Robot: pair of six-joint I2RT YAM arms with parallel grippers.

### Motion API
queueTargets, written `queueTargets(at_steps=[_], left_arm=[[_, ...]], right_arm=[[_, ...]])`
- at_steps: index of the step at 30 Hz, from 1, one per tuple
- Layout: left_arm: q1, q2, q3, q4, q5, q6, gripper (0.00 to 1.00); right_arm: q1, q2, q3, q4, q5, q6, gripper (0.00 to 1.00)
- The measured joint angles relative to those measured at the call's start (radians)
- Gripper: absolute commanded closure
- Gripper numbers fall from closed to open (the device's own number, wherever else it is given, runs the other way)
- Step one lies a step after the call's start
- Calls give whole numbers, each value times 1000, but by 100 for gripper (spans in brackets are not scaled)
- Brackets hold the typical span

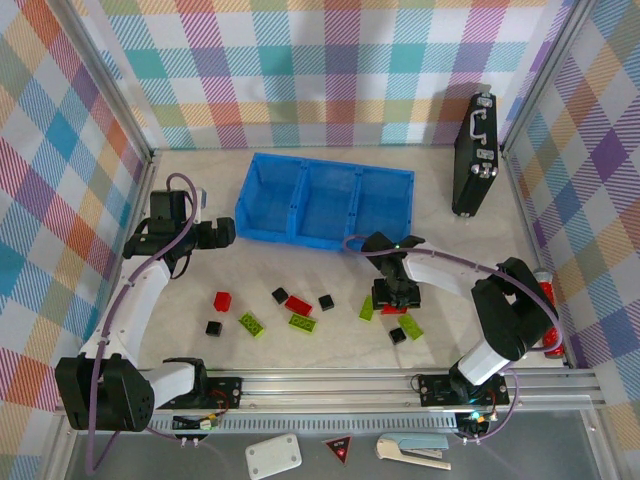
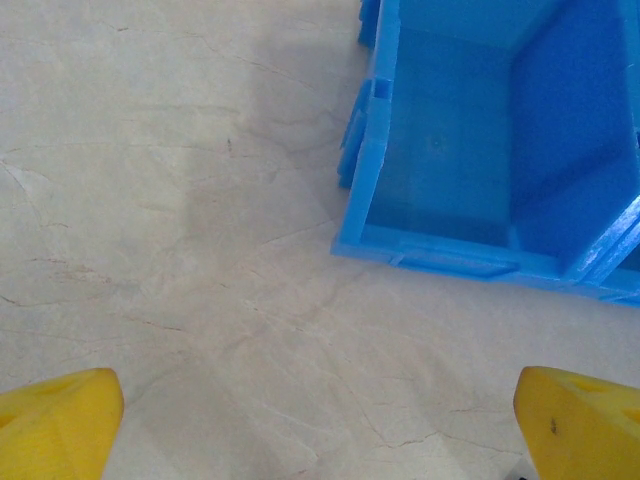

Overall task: Sort the legos into containers by color
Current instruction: Pick up the lego from the bottom-center of the table, then rotate the container at the top-center of the table.

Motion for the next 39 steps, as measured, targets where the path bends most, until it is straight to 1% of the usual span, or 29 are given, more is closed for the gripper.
queueTargets(at_steps=[6, 13, 18, 23, 39], left_arm=[[0, -11, -3, 0, -7, 0, 0], [0, -19, -5, 0, -11, 3, 0], [0, -20, -5, 0, -11, 3, 0], [0, -27, -13, 3, -11, 3, 0], [0, -32, -18, 4, -18, 4, 0]], right_arm=[[0, 11, 95, -13, 18, -5, 44], [-4, 111, 220, -13, 40, -33, 44], [-32, 170, 294, -13, 50, -67, 44], [-87, 206, 358, -11, 58, -111, 45], [-298, 242, 438, -13, 58, -240, 46]])
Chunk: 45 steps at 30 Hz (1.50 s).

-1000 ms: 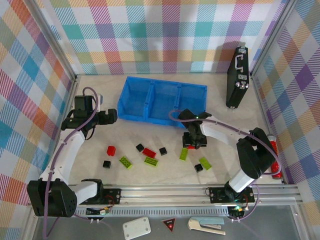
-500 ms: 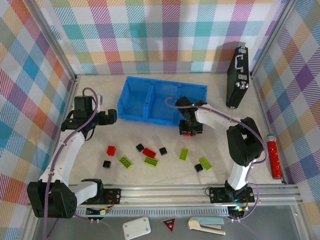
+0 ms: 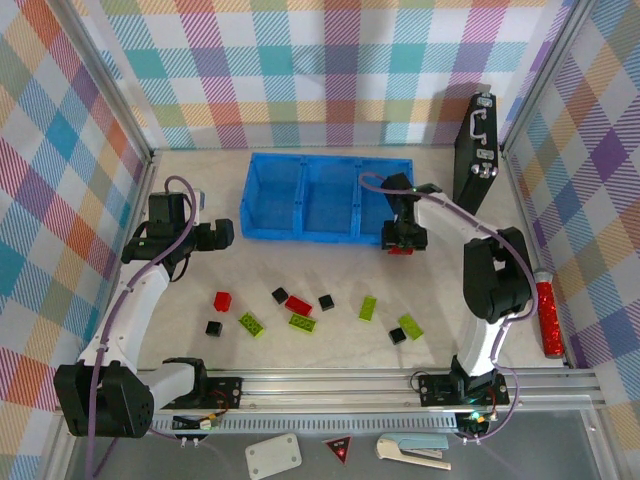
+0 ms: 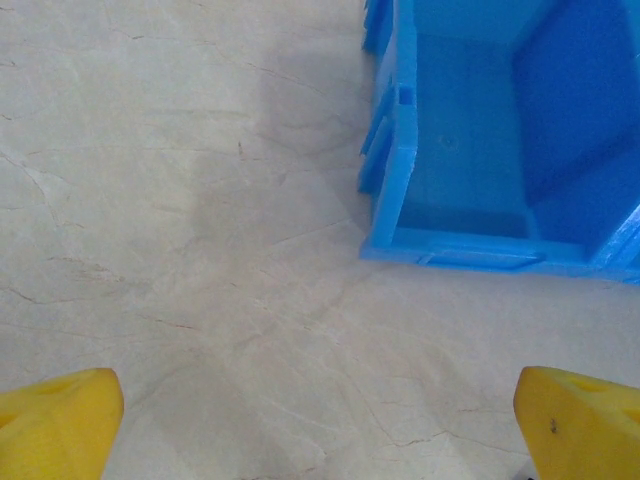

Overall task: Sort the legos into containers by color
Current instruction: Rotate the container at the top-center of the table, then place the lego in the container.

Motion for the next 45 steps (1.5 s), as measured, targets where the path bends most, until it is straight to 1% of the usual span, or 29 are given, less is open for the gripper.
queueTargets(at_steps=[7, 15, 21, 27, 36, 39, 45], left_arm=[[0, -3, 0, 0, 0, 0, 0], [0, -10, -2, 3, 0, 0, 0], [0, -10, -2, 3, 0, 0, 0], [0, -10, -2, 3, 0, 0, 0], [0, -10, -2, 3, 0, 3, 0], [0, -10, -2, 3, 0, 4, 0], [0, -10, -2, 3, 0, 4, 0]], right_arm=[[-55, 28, 79, -1, 1, -41, 46], [-64, 28, 150, -51, -35, -55, 47], [-63, 36, 257, -101, -76, -75, 47], [-57, 127, 420, -138, -102, -100, 47], [-51, 287, 593, -210, -116, -137, 47], [-50, 315, 618, -222, -116, -144, 47], [-49, 321, 623, -239, -116, -151, 47]])
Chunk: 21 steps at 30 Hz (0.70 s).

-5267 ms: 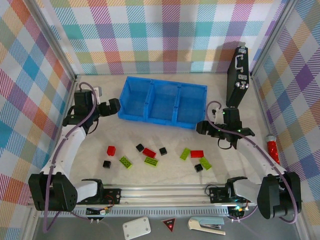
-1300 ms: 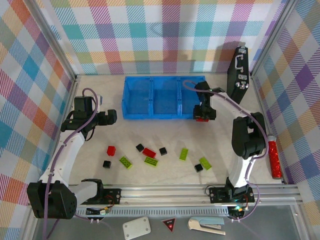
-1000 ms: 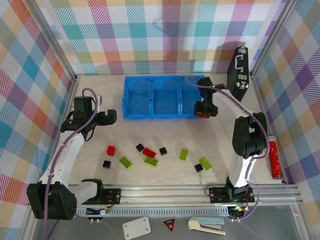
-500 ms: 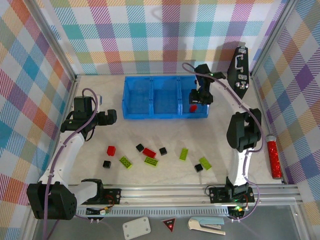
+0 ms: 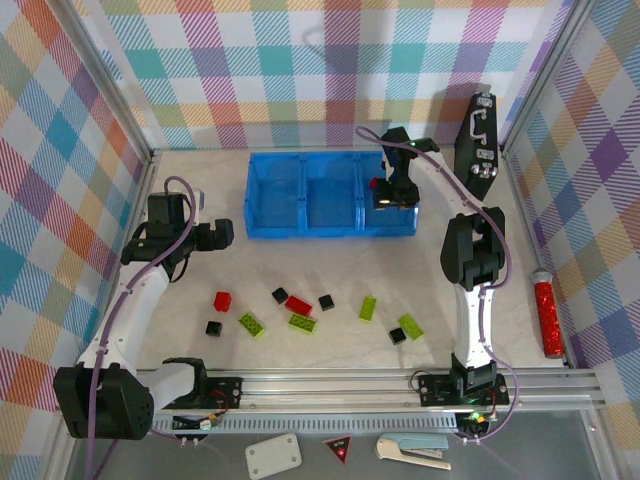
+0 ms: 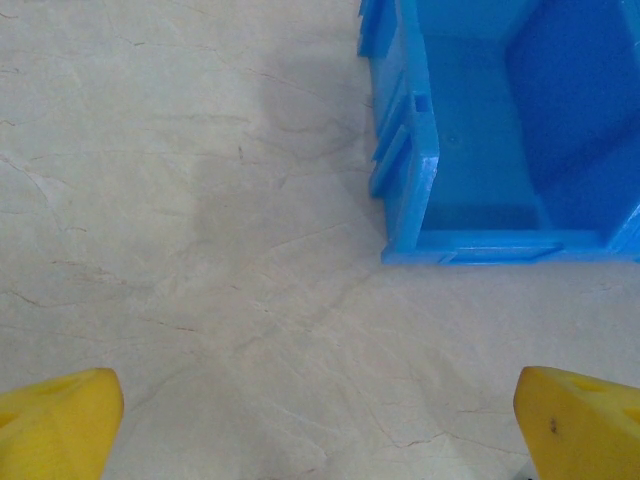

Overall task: Sort the legos into containers by color
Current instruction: Place the lego in the container.

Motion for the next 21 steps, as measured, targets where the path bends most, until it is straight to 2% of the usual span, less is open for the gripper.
queueTargets(at_steps=[6, 12, 21], left_arm=[[0, 0, 0, 0, 7, -2, 2], [-10, 28, 2, -11, 38, -36, 5], [-121, 92, 62, -120, 54, -95, 8]], right_arm=[[10, -1, -3, -11, 0, 0, 47], [27, -79, -109, -7, 0, 1, 47], [44, -274, -309, 35, -5, 24, 47]])
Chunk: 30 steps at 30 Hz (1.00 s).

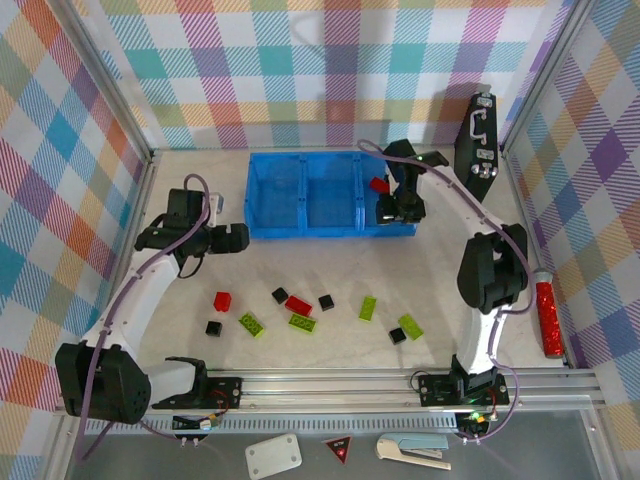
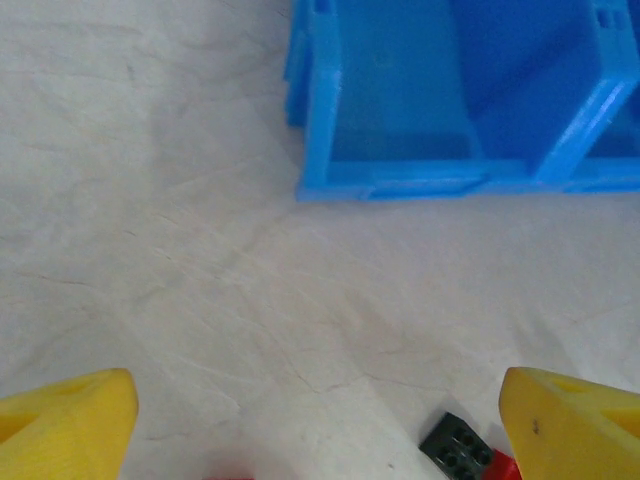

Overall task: Sort the legos into containers by color
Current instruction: Place the lego in the container, then pick up the lego from the center of the table.

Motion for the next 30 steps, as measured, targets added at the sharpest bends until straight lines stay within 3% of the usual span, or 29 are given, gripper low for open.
queueTargets(at_steps=[10, 20, 24, 30], left_arm=[[-137, 1, 0, -131, -90, -119, 13], [-142, 39, -94, -225, -164, -230, 21], [-142, 89, -94, -232, -161, -248, 29], [-177, 120, -94, -232, -149, -287, 31]], right_arm=[[16, -105, -175, 53, -20, 23, 48], [16, -146, -291, 94, -29, 25, 48], [16, -169, -315, 109, -39, 25, 48], [20, -190, -352, 122, -48, 25, 48]])
